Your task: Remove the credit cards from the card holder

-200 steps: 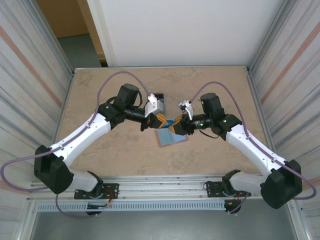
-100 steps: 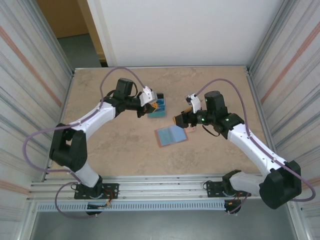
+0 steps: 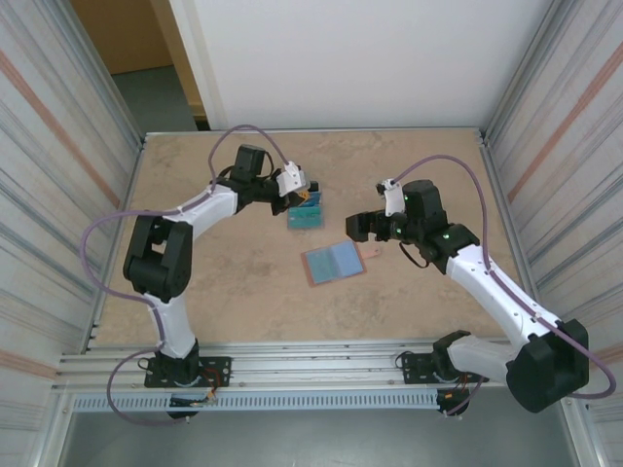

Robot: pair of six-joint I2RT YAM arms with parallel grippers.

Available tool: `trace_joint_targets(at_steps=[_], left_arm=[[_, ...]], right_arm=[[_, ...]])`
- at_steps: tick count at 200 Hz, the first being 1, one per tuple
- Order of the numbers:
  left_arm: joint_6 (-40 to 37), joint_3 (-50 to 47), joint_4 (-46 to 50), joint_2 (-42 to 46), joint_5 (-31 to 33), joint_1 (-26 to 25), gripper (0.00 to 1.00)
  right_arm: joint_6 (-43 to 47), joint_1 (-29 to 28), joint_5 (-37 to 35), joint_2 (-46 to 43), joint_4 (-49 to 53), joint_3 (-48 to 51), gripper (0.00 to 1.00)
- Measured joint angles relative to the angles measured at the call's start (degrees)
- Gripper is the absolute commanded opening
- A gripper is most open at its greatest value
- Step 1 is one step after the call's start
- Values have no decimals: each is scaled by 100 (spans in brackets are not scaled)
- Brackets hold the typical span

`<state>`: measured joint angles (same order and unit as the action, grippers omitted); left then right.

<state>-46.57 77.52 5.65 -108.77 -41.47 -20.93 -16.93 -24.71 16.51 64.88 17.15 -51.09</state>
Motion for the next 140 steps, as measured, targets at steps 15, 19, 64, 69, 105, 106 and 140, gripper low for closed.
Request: trace_joint_targets(at_steps=[15,19,64,69,105,106,140], left_arm=[[-28,118,2,-125,-26,66,0],[-39,140,2,-146,-39,76,0],[-144,407,9,-433,-160,181,0],[-155,428,15,-463,-184,186,0],[-221,540,61,-612,-264,186,0],[-225,542,63,-614,-264,186,0],[-280,669,175,-756,-313,186,0]], right_arm=[[-92,-2,-188,-24,90,0,98],[-107,-2,-223,-37,116,0,98],[-262,0,-704,-256,289,-2,98],[-267,0,-754,-273,289,-2,99],[-367,0,-949,-315,315,-2,98],[-367,0,-951,-315,317,-2,99],[-387,0,-1075,-319,407,-2,98]])
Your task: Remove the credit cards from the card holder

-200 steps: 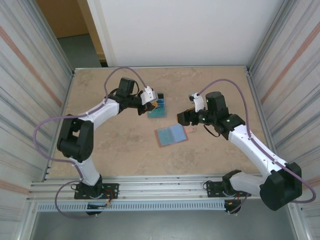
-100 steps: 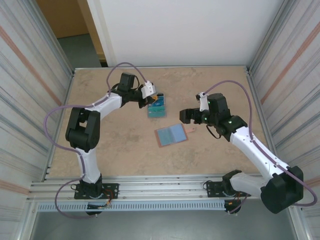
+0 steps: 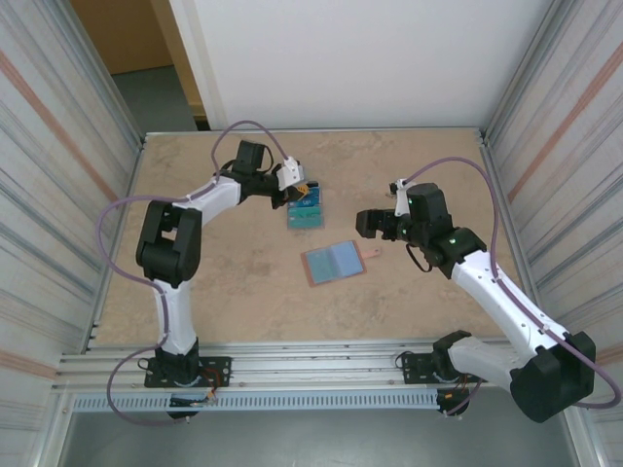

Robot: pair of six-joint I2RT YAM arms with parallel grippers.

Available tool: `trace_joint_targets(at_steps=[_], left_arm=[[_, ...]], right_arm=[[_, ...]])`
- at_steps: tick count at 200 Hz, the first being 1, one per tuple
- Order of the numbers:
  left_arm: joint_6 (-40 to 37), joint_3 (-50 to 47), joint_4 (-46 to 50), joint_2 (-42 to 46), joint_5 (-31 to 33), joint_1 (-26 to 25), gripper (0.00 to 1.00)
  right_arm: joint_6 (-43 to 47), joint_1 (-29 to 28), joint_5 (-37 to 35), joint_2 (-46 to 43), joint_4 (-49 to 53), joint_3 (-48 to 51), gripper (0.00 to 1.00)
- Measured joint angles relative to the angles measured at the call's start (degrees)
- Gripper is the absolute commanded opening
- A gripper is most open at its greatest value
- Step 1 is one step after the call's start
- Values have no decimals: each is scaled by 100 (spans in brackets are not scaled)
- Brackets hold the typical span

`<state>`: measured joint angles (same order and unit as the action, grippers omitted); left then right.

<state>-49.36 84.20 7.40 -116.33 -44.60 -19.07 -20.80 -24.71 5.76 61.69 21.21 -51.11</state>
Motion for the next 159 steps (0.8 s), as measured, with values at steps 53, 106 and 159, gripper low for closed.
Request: trace_joint_targets(at_steps=[53,106,159], left_arm=[[-39,101,127,-155,2,0,0],[-57,262,133,-350,9,0,0],[-127,313,212,-586,15,0,0]], right_arm=[[-22,0,-31,-175,46,0,98],[-22,0,-164,-341,162,0,98],[-24,0,-258,-560,203,0,99]])
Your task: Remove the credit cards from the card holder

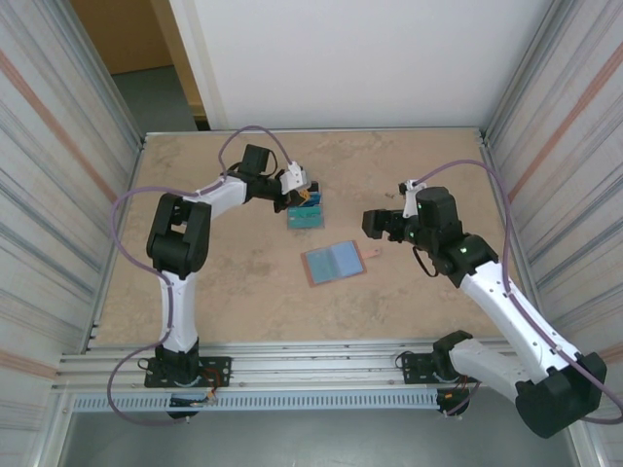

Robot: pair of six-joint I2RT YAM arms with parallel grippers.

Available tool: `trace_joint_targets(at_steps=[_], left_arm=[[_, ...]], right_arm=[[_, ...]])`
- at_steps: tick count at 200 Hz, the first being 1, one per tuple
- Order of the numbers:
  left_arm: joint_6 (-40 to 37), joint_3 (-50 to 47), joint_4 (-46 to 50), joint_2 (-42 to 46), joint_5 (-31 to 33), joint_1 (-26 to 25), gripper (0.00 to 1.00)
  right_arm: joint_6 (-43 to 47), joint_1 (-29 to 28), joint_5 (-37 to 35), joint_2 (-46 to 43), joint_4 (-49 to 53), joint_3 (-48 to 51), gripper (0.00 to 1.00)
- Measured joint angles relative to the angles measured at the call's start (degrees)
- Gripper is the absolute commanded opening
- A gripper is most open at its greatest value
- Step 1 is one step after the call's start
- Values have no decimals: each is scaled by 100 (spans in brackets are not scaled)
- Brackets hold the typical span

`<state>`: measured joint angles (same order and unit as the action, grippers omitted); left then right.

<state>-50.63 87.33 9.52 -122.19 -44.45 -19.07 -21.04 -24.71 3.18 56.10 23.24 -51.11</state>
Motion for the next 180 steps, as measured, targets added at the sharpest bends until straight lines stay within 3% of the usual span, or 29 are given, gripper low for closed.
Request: trace_joint_targets(at_steps=[22,34,44,119,156,172,180], left_arm=[[-22,48,63,-2,13,0,4],[-24,81,94,-7,17,0,11],[-42,103,96,-9,42,0,24],[-39,120,136,22,103,0,27],[22,-238,55,555,103,0,28],[155,-520,-146,914,105,0,31],[249,-682,-269,1130,116,0,38]], right_arm=[[0,0,-24,-31,0,0,99],[0,0,-37,-31,0,0,99],[-13,0,-50,-33,0,0,98],[-450,199,-208,-210,-140,17,99],[-590,323,-125,-195,-221,74,99],[-599,337,-52,-138,-223,76,98],[-599,337,-31,-103,-223,76,98]])
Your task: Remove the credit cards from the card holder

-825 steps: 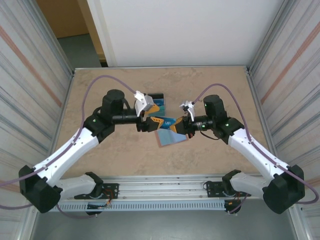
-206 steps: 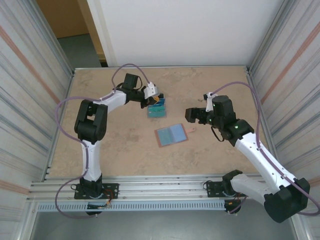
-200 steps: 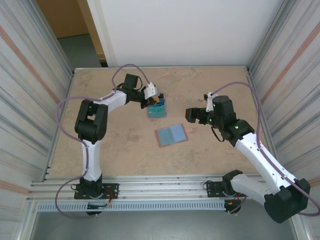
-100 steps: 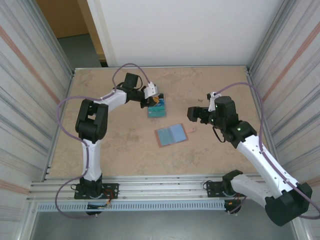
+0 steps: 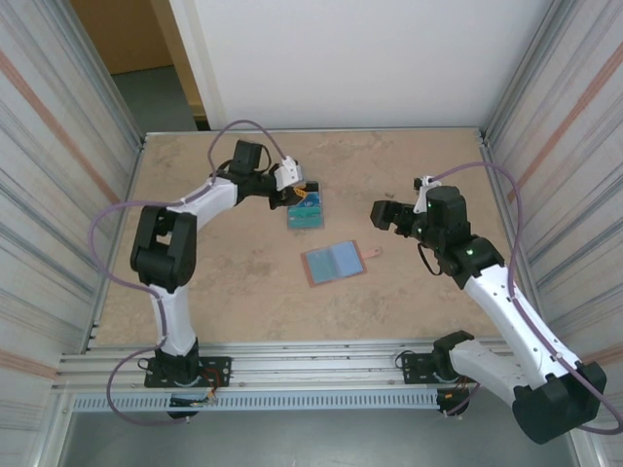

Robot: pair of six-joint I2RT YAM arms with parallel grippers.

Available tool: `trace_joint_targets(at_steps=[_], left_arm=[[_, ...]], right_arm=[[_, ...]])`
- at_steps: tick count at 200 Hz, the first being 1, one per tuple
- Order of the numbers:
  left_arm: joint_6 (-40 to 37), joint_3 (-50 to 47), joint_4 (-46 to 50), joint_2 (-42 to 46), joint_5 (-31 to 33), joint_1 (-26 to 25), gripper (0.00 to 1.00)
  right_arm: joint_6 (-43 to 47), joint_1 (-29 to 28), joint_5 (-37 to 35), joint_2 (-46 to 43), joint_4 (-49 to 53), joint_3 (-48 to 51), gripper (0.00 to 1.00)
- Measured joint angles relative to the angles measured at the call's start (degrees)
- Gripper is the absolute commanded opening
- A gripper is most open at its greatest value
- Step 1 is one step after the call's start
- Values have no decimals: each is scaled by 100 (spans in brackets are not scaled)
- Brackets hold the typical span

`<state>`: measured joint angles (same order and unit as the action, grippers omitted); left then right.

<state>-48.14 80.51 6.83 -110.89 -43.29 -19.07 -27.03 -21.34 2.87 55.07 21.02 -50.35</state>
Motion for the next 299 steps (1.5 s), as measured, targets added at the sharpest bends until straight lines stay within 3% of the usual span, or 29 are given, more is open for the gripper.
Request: trace_joint_targets(at_steps=[48,58,126,154,245,299], left_arm=[[673,-1001,-846,1075,476,-33,42],[835,-1314,-1082,1290,688,-76,50],[1714,-3021,-1856,2651,2463,-719,52],[2221,-3617,-2026,3512,3112,-807,98],[3908,-4616,-1543,5438,5134,-787,99],[4907,-4955,-1185,6188,5674,-546,99]], right_arm=[[0,-9,70,166,-7,33,98],[0,-37,81,232,0,33,98],[92,-772,-341,802,160,-63,99],[175,-1084,-562,1143,175,-173,100],[205,-2109,-761,3032,437,-938,81],[210,-2369,-584,4059,778,-1458,68]])
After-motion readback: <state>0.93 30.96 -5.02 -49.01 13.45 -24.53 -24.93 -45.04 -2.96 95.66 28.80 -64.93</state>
